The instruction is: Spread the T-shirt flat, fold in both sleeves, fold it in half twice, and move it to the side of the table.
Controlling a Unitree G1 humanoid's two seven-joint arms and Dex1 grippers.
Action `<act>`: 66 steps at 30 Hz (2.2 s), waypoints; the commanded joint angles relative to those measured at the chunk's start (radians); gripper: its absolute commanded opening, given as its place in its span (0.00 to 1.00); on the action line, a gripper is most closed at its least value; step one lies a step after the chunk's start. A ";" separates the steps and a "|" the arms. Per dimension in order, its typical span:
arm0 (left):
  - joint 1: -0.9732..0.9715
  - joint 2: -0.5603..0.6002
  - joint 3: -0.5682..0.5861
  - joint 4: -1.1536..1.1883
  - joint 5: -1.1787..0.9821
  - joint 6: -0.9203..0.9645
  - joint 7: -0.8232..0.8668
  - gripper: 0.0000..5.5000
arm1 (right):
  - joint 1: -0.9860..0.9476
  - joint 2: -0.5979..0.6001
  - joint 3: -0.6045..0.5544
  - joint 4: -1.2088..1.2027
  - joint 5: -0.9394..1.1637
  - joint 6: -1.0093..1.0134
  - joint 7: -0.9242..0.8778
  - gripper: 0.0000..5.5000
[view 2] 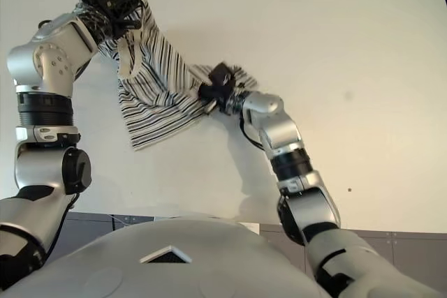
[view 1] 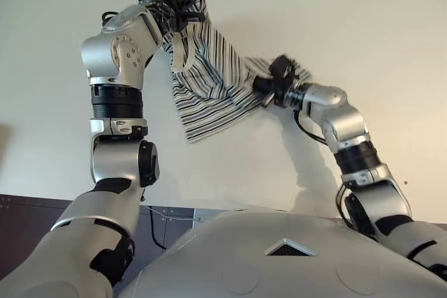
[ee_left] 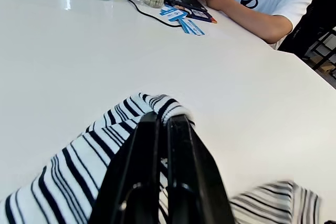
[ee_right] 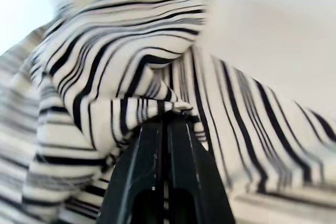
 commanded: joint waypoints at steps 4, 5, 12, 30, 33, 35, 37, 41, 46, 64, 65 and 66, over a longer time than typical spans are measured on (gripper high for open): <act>0.149 0.016 0.030 -0.071 0.011 0.034 -0.027 0.02 | -0.143 0.036 -0.425 0.213 0.287 0.116 -0.199 0.02; 0.166 0.025 0.028 -0.064 0.022 0.023 -0.036 0.02 | -0.117 0.017 -0.363 0.174 0.251 0.115 -0.151 0.02; 0.203 0.109 -0.020 -0.037 0.119 -0.112 -0.142 0.02 | 0.095 -0.290 0.144 -0.364 -0.088 -0.097 0.214 0.05; 0.401 -0.129 -0.020 -0.552 -0.053 0.295 -0.050 0.02 | -0.033 -0.166 0.395 -0.009 -0.606 -0.653 -0.042 0.37; 0.395 -0.221 0.042 -0.649 -0.148 0.410 0.032 0.02 | -0.046 -0.156 0.408 0.015 -0.647 -0.663 -0.052 0.37; 0.366 -0.196 0.055 -0.623 -0.135 0.407 0.046 0.02 | -0.062 -0.144 0.408 0.047 -0.672 -0.651 -0.070 0.37; 0.336 -0.161 0.071 -0.574 -0.115 0.379 0.052 0.02 | -0.075 -0.141 0.408 0.076 -0.686 -0.648 -0.070 0.37; 0.263 -0.096 0.135 -0.492 -0.102 0.314 0.048 0.02 | -0.075 -0.155 0.384 0.091 -0.693 -0.674 -0.103 0.37; 0.229 -0.005 0.093 -0.398 -0.061 0.244 -0.026 0.02 | -0.052 -0.164 0.341 0.102 -0.649 -0.727 -0.138 0.37; 0.172 0.065 0.026 -0.175 0.019 0.098 -0.147 0.02 | -0.094 -0.119 0.367 0.298 -0.788 -0.834 -0.363 0.37; 0.172 0.063 0.026 -0.174 0.019 0.097 -0.146 0.02 | -0.102 -0.118 0.372 0.311 -0.797 -0.846 -0.373 0.37; 0.174 0.060 0.026 -0.174 0.019 0.095 -0.144 0.02 | -0.112 -0.119 0.383 0.323 -0.811 -0.863 -0.384 0.37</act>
